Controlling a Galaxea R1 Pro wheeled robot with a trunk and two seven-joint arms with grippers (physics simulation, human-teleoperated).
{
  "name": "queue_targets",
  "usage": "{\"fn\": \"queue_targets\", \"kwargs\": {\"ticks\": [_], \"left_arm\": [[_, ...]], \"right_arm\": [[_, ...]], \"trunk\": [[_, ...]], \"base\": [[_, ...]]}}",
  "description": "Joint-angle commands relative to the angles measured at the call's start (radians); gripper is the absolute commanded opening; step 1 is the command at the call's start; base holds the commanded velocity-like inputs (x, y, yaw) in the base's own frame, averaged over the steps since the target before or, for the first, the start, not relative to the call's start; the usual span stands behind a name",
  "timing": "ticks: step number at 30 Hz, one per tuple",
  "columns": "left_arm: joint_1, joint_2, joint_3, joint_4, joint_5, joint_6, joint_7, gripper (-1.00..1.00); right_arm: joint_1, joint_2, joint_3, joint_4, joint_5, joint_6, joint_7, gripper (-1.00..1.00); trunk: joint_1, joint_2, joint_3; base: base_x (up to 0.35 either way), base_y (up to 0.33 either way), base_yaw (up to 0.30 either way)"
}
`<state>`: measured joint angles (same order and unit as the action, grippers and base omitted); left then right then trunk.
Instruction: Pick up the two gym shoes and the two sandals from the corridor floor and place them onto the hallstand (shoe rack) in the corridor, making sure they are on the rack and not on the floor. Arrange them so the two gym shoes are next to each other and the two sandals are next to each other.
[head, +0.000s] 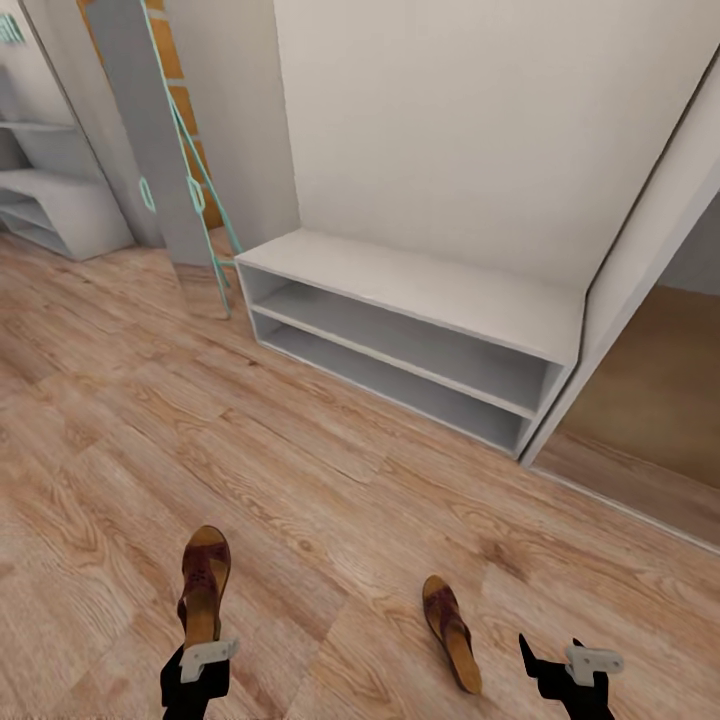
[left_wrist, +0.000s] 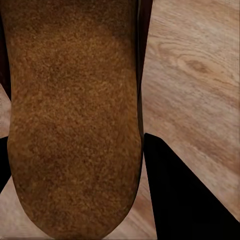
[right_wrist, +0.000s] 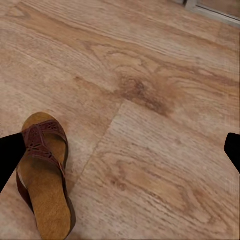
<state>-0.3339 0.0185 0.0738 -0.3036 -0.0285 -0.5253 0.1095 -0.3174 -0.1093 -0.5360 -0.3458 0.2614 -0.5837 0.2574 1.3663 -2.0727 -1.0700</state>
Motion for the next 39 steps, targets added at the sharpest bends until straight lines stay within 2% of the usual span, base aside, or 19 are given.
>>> {"fn": "queue_targets", "kwargs": {"ticks": [1, 21, 26, 29, 32, 33, 34, 35, 36, 39], "left_arm": [[-0.001, -0.001, 0.003, 0.000, -0.007, -0.002, 0.003, -1.00], [-0.002, 0.001, 0.004, -0.006, -0.006, 0.000, 0.002, -1.00], [-0.016, 0.007, 0.002, -0.006, -0.006, 0.013, -0.001, -1.00], [-0.045, 0.009, 0.002, -0.020, -0.007, 0.027, -0.003, -1.00], [-0.091, 0.009, 0.001, -0.032, -0.009, 0.065, -0.006, -1.00], [-0.114, 0.007, 0.000, -0.036, -0.010, 0.098, -0.008, -1.00], [-0.136, 0.004, -0.001, -0.040, -0.011, 0.138, -0.010, -1.00], [-0.211, -0.007, -0.004, -0.055, -0.012, 0.236, -0.012, -1.00], [-0.223, -0.010, -0.005, -0.063, -0.012, 0.249, -0.012, -1.00], [-0.233, -0.012, -0.005, -0.074, -0.013, 0.259, -0.012, -1.00]], "right_arm": [[-0.001, 0.000, -0.009, 0.001, 0.009, -0.004, 0.005, 1.00], [-0.001, 0.001, -0.009, -0.001, 0.009, -0.003, 0.005, 1.00], [-0.001, -0.001, -0.008, -0.005, 0.009, -0.001, 0.006, 1.00], [-0.001, -0.002, 0.003, -0.028, 0.031, 0.012, 0.005, 1.00], [-0.010, 0.004, 0.027, -0.073, 0.076, 0.066, 0.003, 1.00], [-0.021, 0.008, 0.038, -0.105, 0.101, 0.119, 0.002, 1.00], [-0.038, 0.014, 0.046, -0.144, 0.123, 0.191, 0.001, 1.00], [-0.098, 0.051, 0.068, -0.270, 0.156, 0.436, 0.000, 1.00], [-0.112, 0.057, 0.081, -0.299, 0.159, 0.486, 0.002, 1.00], [-0.125, 0.063, 0.105, -0.341, 0.162, 0.533, 0.005, 1.00]], "trunk": [[0.000, 0.000, -0.001], [0.000, 0.000, 0.000], [0.000, 0.000, 0.000], [0.000, 0.000, 0.000], [0.000, 0.000, 0.000], [0.000, 0.000, 0.000], [0.000, 0.000, 0.000], [0.000, 0.000, 0.000], [0.000, 0.000, 0.000], [0.000, 0.000, 0.000]], "base": [[0.000, -0.050, 0.084], [-0.062, -0.045, 0.008], [0.000, 0.000, 0.000], [0.000, 0.000, 0.000], [0.000, 0.000, 0.000], [0.000, 0.000, 0.000], [0.000, 0.000, 0.000], [0.000, 0.000, 0.000], [0.000, 0.000, 0.000], [0.000, 0.000, 0.000]]}}
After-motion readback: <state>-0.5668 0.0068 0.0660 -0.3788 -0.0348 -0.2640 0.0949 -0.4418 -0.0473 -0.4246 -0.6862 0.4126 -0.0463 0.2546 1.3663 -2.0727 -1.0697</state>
